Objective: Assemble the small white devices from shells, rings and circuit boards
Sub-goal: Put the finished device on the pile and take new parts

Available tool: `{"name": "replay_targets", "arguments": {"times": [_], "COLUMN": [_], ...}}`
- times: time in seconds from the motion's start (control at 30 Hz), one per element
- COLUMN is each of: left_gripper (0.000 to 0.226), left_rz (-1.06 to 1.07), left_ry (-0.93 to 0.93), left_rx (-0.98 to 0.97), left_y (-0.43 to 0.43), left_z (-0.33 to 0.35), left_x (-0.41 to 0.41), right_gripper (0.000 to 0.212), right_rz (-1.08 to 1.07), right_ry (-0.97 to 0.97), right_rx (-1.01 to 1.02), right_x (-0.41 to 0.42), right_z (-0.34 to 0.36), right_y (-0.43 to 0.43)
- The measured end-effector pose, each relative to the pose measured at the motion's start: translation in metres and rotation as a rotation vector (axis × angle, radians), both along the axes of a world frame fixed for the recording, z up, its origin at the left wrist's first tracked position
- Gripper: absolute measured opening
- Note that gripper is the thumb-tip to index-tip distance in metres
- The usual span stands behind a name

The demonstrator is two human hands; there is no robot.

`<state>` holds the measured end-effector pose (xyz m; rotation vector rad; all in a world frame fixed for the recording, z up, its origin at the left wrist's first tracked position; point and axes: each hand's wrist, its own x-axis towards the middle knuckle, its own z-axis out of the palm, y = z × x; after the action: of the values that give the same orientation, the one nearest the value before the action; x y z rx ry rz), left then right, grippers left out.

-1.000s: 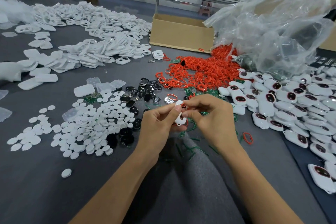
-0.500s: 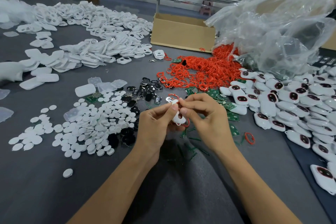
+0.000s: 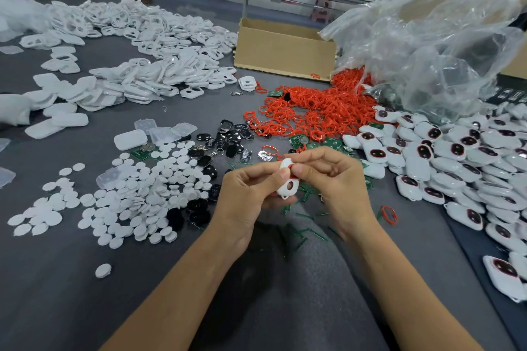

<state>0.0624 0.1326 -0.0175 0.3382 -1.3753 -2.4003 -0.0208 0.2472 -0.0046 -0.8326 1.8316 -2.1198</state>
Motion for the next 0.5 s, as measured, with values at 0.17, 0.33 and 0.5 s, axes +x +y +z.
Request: {"name": "replay_targets", "arguments": {"times": [0.17,0.33,0.5], "left_gripper": [0.013,0.01,0.011], "left_rz": [-0.041,-0.034,-0.035], "left_ry": [-0.006,0.002,0.02], "left_rx": [0.129,0.158,0.132], "left_y": [-0.006,-0.008,-0.008], "left_z": [0.0,0.001,0.002], "left_x": [0.0,0.0,0.0], "right_gripper": [0.027,0.026,0.023], "right_rz": [-0.106,-0.269,-0.292], "right_ry": [0.368,0.807,0.756], "right_rx": [0.142,0.236,0.216], "right_x": [0.005,0.005,0.011], "right_z": [-0.001,-0.005,-0.01], "right_y": [-0.002,-0.001,-0.004]}}
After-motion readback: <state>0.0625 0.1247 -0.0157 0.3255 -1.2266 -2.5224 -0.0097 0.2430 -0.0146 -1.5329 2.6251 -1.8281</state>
